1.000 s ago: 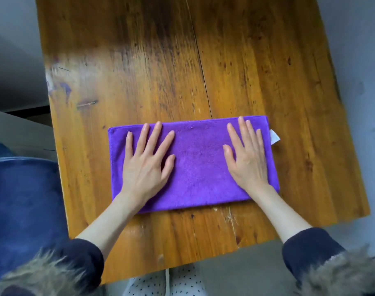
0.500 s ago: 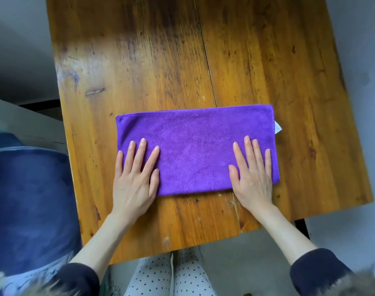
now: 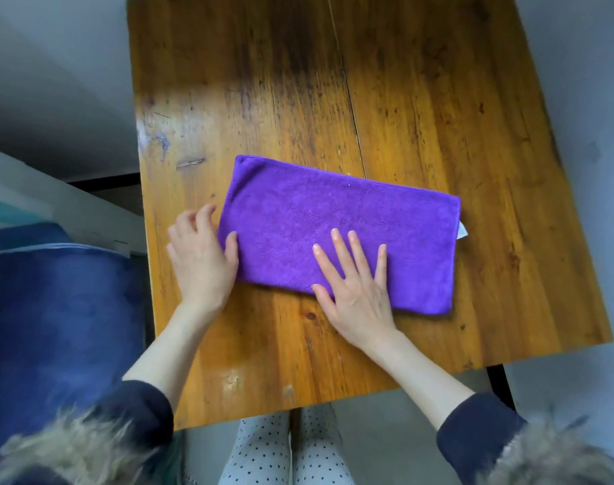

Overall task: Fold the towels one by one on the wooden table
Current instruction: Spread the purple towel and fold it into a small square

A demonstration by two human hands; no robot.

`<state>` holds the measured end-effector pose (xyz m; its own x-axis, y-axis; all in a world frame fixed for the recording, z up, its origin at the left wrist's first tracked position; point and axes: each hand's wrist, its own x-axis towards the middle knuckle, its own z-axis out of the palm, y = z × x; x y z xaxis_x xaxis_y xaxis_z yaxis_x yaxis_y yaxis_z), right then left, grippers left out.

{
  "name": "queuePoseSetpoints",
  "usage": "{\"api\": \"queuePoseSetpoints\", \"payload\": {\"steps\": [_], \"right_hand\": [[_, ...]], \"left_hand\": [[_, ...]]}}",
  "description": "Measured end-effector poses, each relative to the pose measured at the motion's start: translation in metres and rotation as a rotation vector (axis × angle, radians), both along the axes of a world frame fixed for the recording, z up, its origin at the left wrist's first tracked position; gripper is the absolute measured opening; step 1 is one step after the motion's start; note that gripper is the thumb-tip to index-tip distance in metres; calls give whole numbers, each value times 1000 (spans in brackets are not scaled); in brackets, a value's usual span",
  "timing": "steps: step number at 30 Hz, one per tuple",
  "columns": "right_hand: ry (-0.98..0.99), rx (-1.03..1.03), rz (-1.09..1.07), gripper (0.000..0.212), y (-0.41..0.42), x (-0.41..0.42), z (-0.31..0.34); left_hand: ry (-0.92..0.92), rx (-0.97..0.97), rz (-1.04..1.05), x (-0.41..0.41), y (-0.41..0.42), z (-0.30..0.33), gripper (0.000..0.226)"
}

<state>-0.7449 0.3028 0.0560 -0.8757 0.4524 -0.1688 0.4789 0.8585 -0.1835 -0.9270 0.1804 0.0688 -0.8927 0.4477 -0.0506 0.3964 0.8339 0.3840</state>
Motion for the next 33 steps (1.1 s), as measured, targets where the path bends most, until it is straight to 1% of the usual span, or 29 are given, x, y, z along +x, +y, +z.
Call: {"api": "queuePoseSetpoints", "payload": {"steps": [2, 3, 5, 9, 12, 17, 19, 21, 22, 23, 24, 25, 27, 28, 30, 33], "right_hand": [[-8, -10, -14, 58, -8, -6, -4], [-14, -15, -30, 57, -10, -7, -6], [-22, -13, -53, 56, -13, -8, -9], [-36, 4, -56, 56, -14, -10, -11], [-40, 17, -57, 55, -14, -11, -9], [-80, 3, -37, 55, 1, -45, -7], [-101, -13, -21, 56, 13, -67, -6], [-98, -42, -26, 56, 20, -81, -1], [-82, -64, -46, 55, 20, -82, 2], [-55, -96, -80, 55, 20, -81, 6], [-23, -131, -123, 54, 18, -76, 10], [6, -163, -167, 53, 16, -69, 14], [37, -190, -239, 52, 15, -50, 19], [50, -198, -272, 51, 16, -39, 21], [124, -262, -356, 48, 20, -18, 24], [298, -445, -508, 42, 29, 4, 29]], "left_hand": [[-126, 18, 221, 15, -13, -1, 50], [-186, 27, 300, 20, -18, -1, 51], [-250, 6, 381, 27, -26, -2, 53], [-298, -87, 373, 23, -23, 1, 45], [-351, -59, 339, 11, -19, 3, 34], [-401, 167, 318, -18, -6, 12, 25], [-469, 284, 370, -37, 3, 18, 23], [-682, 506, 525, -55, 12, 27, 17], [-809, 615, 608, -61, 15, 30, 22], [-920, 703, 685, -64, 17, 34, 34], [-1002, 745, 749, -65, 18, 38, 41], [-1057, 759, 784, -65, 19, 42, 38], [-1109, 722, 780, -60, 23, 50, 14], [-1108, 696, 748, -55, 25, 56, 11], [-1044, 693, 643, -47, 33, 68, 14], [-908, 725, 408, -30, 54, 92, 23]]}}
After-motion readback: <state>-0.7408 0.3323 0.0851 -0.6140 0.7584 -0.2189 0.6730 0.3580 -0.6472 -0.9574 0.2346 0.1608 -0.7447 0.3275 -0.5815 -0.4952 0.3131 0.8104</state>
